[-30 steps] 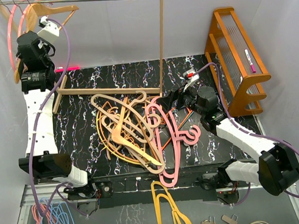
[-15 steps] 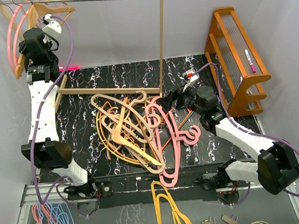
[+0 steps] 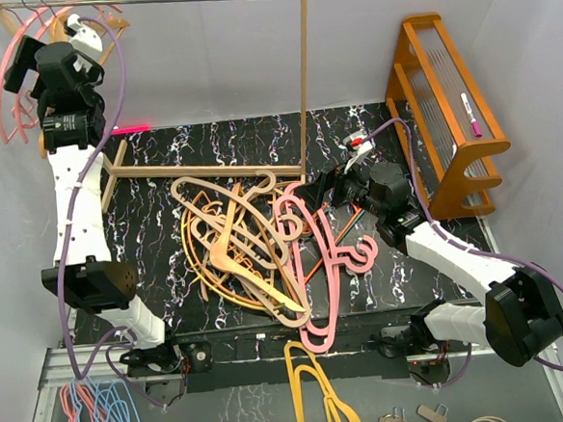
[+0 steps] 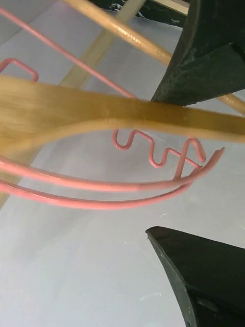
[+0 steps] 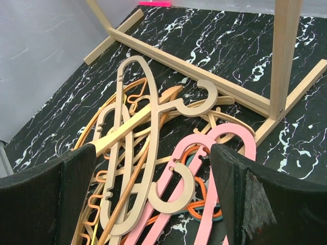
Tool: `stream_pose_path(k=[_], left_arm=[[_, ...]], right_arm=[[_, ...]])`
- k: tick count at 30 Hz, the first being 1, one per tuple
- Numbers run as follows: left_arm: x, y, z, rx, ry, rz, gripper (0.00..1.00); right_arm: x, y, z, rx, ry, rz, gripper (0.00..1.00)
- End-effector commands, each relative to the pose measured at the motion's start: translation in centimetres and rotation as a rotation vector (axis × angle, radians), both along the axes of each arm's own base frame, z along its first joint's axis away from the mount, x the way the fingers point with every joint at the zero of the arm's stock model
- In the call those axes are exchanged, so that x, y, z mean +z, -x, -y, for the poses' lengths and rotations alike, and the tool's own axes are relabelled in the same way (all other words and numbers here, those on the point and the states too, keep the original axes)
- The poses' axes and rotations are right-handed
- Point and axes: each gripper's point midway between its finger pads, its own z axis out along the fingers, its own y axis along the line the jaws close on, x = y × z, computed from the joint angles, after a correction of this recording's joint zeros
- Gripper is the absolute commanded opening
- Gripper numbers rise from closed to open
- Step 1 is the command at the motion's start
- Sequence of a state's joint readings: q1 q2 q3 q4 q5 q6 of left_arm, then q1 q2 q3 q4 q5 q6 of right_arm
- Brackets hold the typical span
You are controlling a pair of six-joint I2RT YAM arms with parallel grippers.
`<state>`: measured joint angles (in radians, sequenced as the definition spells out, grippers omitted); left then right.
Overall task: Organize the hangers
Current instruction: Place the hanger at the clothesline, then pick up the hanger at the center of the board.
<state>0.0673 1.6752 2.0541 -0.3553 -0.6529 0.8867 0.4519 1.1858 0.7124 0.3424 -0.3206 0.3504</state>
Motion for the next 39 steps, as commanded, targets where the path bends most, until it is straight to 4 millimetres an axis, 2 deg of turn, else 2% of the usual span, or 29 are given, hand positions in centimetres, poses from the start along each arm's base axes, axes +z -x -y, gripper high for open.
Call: stream_pose_path(k=[1, 4, 6, 7, 8, 9, 11, 16, 20, 22, 25, 27, 29, 32, 34, 37, 39], left_arm=[[6.0, 5.3, 0.0, 0.062, 0.091, 0.175, 0.97], [9.2, 9.2, 1.0, 0.030, 0.186, 0.293, 0.97], [10.7, 12.8, 2.5, -0.056, 0.250, 0.368, 0.97], [10.4, 13.8, 3.9, -0.141, 0.296, 0.372, 0.97], [9.5, 14.1, 6.1, -0.264, 0.354, 0.340, 0.97], [8.3, 15.2, 8.2, -0.370, 0.406, 0.292, 0.97], [3.3, 15.7, 11.9, -0.522, 0.533, 0.107, 0.97], [-11.6, 17.9, 19.4, -0.712, 0.930, -0.383, 0.97], [-18.5, 20.4, 22.9, -0.803, 1.127, -0.618, 0.97], [-21.8, 21.4, 23.1, -0.792, 1.159, -0.733, 0.97], [-26.5, 22.9, 22.5, -0.728, 1.175, -0.920, 0.97], [-28.2, 23.9, 22.4, -0.717, 1.195, -1.018, 0.97], [-29.4, 24.5, 22.6, -0.712, 1.219, -1.074, 0.97], [-29.7, 23.8, 22.8, -0.675, 1.257, -1.032, 0.97], [-29.1, 22.4, 22.4, -0.617, 1.257, -0.941, 0.97], [-27.9, 19.5, 19.6, -0.400, 1.195, -0.736, 0.97], [-26.9, 18.8, 17.9, -0.308, 1.148, -0.652, 0.97]], right_arm=[[2.8, -0.4, -0.2, -0.008, -0.033, 0.061, 0.99], [2.6, -0.2, -0.1, -0.008, -0.029, 0.051, 0.99], [2.4, 0.0, -0.1, -0.006, -0.025, 0.046, 0.98], [2.2, 0.1, 0.0, -0.005, -0.020, 0.041, 0.99], [2.0, 0.2, 0.1, -0.006, -0.011, 0.037, 0.99], [1.8, 0.4, 0.2, -0.005, -0.001, 0.032, 0.99], [1.1, 0.8, 0.5, -0.011, 0.015, 0.010, 0.99], [-0.7, 2.3, 0.9, 0.011, 0.055, -0.039, 0.98], [-1.7, 4.0, 0.9, 0.059, 0.153, 0.002, 0.99], [-1.5, 5.5, 0.2, 0.132, 0.203, 0.092, 0.99], [-0.7, 8.5, -1.9, 0.316, 0.289, 0.274, 0.99], [-0.1, 9.4, -3.3, 0.392, 0.357, 0.382, 0.98], [-0.5, 9.6, -4.9, 0.480, 0.437, 0.445, 0.98], [-0.3, 8.2, -7.8, 0.549, 0.580, 0.579, 0.99], [-1.5, 6.3, -9.8, 0.586, 0.653, 0.650, 0.99], [-3.5, 3.7, -13.1, 0.673, 0.718, 0.739, 1.00], [-5.3, 2.5, -15.2, 0.767, 0.747, 0.755, 1.00]])
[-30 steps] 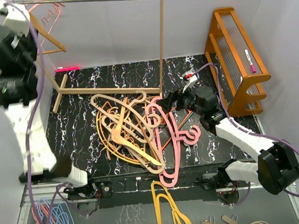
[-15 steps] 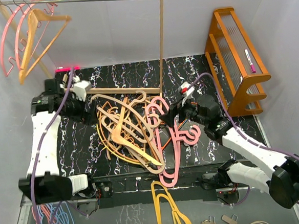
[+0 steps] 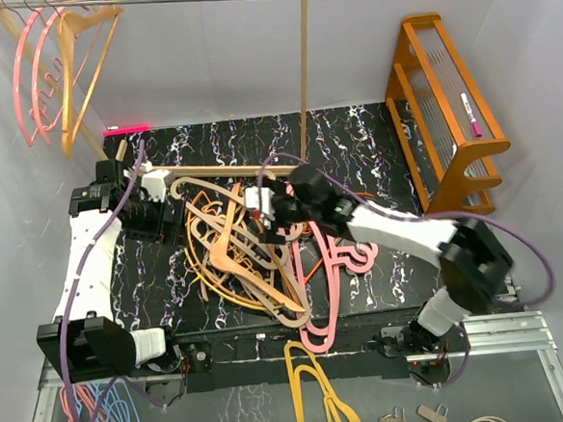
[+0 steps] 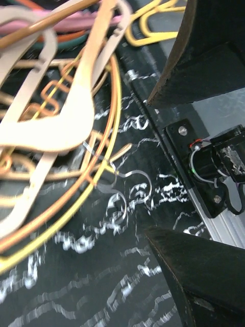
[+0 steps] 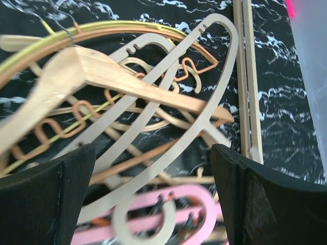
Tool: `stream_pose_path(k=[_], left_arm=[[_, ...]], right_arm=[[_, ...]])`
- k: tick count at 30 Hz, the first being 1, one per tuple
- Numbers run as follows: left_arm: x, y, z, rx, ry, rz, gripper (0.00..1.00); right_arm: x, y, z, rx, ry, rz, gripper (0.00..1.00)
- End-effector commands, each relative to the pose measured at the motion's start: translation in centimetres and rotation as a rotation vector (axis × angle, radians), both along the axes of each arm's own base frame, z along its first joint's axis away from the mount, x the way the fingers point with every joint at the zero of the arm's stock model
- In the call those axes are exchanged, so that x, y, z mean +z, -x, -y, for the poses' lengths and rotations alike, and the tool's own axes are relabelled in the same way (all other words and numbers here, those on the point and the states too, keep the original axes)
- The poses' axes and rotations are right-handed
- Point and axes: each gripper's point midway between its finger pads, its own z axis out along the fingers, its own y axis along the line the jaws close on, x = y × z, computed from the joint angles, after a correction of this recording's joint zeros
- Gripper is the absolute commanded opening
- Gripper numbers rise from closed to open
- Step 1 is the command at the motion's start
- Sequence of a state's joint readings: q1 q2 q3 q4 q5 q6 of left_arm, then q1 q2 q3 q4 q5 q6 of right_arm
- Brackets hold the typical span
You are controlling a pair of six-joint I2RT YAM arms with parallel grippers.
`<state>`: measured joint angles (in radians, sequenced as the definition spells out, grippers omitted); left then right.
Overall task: Organize the hangers
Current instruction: Pick up the hanger at the center of the board.
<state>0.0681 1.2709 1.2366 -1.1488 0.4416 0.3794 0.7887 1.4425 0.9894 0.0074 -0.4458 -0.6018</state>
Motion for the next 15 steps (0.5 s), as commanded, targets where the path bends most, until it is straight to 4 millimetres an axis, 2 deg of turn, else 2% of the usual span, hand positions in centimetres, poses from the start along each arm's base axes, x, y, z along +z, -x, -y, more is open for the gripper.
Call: stream_pose_path(k=[1, 3, 5, 10, 15], left_arm=[[3.7, -3.0, -3.5, 0.290, -0.147, 0.168, 0.97], [5.0, -3.2, -4.2, 0.338, -0.129, 0.219, 0.97], [5.7, -3.2, -4.6, 0.376, -0.088, 0.230, 0.97], [6.3, -2.7, -4.6, 0.406, -0.015, 0.242, 0.97], [6.4, -2.3, -4.3, 0.392, -0.005, 0.243, 0.97]], right_arm=[[-1.5, -3.4, -4.5, 0.208, 0.107, 0.184, 1.00], [-4.6, -4.0, -5.7, 0.284, 0.186, 0.129, 1.00], [-5.9, -4.5, -6.6, 0.343, 0.211, 0.111, 1.00], [-6.8, -4.1, -9.4, 0.469, 0.185, -0.011, 0.94], [-8.1, -3.8, -10.3, 0.495, 0.213, -0.056, 0.93]])
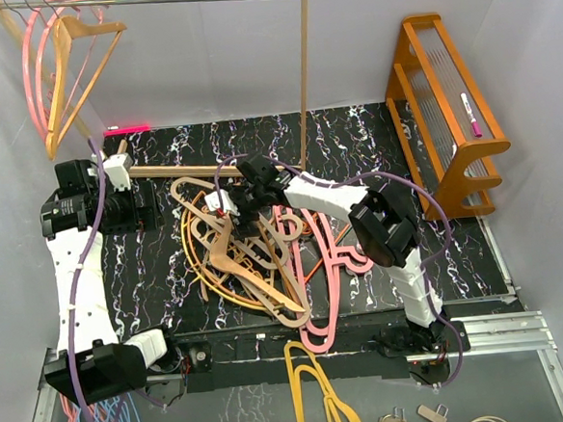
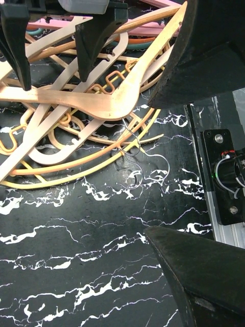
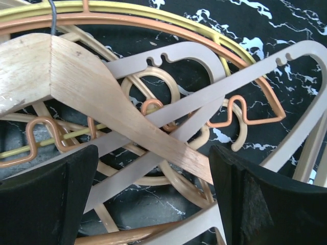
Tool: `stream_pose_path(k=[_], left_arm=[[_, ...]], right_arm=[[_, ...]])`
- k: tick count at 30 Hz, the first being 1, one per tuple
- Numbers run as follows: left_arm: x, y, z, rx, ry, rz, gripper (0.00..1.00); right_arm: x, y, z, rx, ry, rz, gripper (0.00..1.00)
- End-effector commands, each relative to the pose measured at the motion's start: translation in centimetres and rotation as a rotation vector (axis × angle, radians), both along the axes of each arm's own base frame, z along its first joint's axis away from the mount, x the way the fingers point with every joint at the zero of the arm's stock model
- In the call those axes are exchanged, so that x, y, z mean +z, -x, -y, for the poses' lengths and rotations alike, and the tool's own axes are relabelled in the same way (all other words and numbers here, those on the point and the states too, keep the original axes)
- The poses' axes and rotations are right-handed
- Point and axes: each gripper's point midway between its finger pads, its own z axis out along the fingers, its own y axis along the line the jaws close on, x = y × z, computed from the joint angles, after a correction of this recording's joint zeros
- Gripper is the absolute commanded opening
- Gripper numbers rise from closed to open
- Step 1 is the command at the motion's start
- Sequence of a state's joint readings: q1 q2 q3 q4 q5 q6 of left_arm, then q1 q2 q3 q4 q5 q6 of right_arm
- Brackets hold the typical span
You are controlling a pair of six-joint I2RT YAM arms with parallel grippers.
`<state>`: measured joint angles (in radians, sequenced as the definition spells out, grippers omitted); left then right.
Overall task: Organize the hangers
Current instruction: Pick up the hanger at the center of the board.
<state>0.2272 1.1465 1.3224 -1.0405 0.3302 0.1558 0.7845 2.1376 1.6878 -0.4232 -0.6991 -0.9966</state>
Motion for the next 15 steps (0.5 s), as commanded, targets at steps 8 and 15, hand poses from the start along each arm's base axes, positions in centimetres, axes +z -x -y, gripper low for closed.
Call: stream_pose_path(k=[8, 15], left_arm=[[0.5, 0.4, 1.1, -0.029, 0.052, 0.014, 0.97], [0.2, 0.5, 0.8, -0.052, 0.029, -0.004, 0.97]], right_arm=[[-0.8, 2.2, -1.9, 0.108, 0.018, -0.087, 0.87], [-2.8, 1.6, -2.8, 0.098, 0.057, -0.097, 0.79]])
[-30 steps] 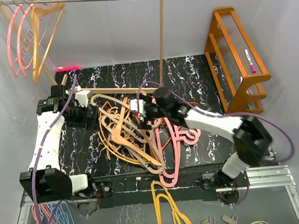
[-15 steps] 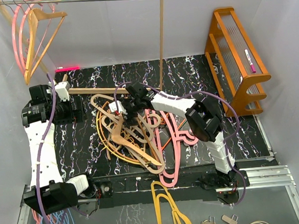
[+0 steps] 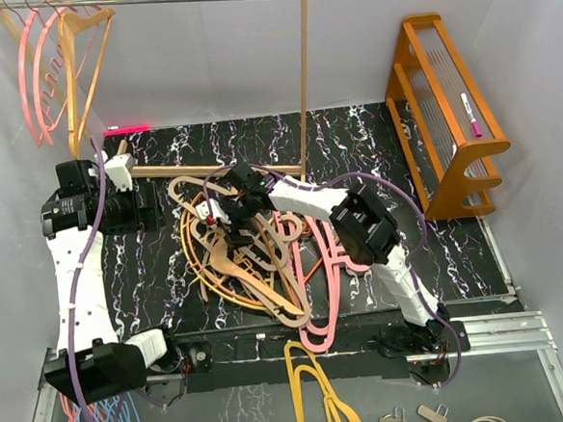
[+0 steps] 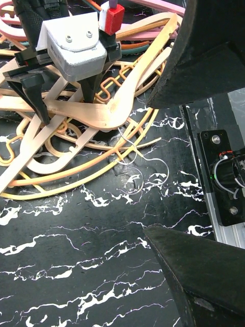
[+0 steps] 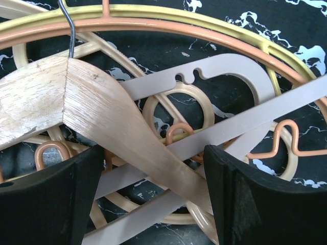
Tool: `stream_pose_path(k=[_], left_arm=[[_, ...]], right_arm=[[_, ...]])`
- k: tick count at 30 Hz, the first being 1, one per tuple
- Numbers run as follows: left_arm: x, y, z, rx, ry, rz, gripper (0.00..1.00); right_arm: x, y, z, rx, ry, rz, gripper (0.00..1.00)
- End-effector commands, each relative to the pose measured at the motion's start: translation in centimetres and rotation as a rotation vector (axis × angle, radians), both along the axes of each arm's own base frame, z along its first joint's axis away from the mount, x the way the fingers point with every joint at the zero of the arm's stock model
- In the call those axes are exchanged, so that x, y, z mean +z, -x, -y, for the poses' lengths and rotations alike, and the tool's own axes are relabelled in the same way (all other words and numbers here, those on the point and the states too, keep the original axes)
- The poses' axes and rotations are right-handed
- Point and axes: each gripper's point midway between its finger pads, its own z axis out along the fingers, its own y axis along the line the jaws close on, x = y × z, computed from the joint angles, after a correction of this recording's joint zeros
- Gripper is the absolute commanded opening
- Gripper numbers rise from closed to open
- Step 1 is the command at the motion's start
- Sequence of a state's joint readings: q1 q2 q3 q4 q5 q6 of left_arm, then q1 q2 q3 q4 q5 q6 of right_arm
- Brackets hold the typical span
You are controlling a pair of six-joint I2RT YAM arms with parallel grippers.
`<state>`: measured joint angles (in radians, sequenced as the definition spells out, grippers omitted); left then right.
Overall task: Organize the hangers
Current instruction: Pick up the hanger at the center of the board.
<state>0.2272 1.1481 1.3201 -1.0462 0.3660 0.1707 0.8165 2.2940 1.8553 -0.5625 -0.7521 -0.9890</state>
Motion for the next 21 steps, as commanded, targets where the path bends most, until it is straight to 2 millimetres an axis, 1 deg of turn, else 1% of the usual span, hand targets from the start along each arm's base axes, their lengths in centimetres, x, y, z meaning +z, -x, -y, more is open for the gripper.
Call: stream_pose_path(k=[1, 5, 8, 9, 11, 12, 14, 16, 17, 19, 20, 21], left_arm=[[0.2, 0.4, 0.2, -0.024, 0.006, -0.004, 0.97], [-0.2, 0.2, 0.2, -0.025, 0.008, -0.018, 0.97], [-0.1, 0.0, -0.1, -0.027, -0.002, -0.022, 0.97], [0.1, -0.1, -0.2, -0.030, -0.008, -0.022, 0.97], [0.7, -0.2, -0.3, -0.041, -0.015, -0.018, 0.97], [1.2, -0.3, -0.2, -0.056, -0.013, -0.012, 0.97], [2.6, -0.5, 0.0, -0.078, 0.006, -0.004, 0.97], [4.7, -0.5, 0.4, -0.096, 0.020, 0.033, 0.97], [6.2, -0.7, 0.5, -0.102, 0.021, 0.069, 0.97], [8.2, -0.9, 0.7, -0.104, 0.023, 0.110, 0.97], [8.9, -1.0, 0.7, -0.105, 0.023, 0.118, 0.97], [9.4, -1.0, 0.6, -0.101, 0.019, 0.119, 0.97]], right_arm=[[0.6, -0.2, -1.0, 0.036, -0.014, 0.028, 0.76], [0.2, 0.1, -1.3, 0.043, -0.014, 0.011, 0.55], [0.6, 0.5, -1.4, 0.054, -0.017, 0.010, 0.38], [0.8, 0.6, -1.4, 0.058, -0.020, 0.010, 0.32], [1.6, 0.7, -1.7, 0.066, -0.039, 0.018, 0.15], [2.1, 0.7, -1.8, 0.068, -0.047, 0.021, 0.09], [3.3, 0.6, -2.0, 0.068, -0.069, 0.029, 0.08], [4.9, 0.7, -2.2, 0.072, -0.097, 0.045, 0.08], [5.7, 0.7, -2.3, 0.071, -0.112, 0.051, 0.08], [7.4, 1.0, -2.1, 0.063, -0.145, 0.061, 0.08], [8.3, 1.2, -2.0, 0.058, -0.168, 0.069, 0.08], [8.5, 1.7, -1.6, 0.049, -0.180, 0.059, 0.08]])
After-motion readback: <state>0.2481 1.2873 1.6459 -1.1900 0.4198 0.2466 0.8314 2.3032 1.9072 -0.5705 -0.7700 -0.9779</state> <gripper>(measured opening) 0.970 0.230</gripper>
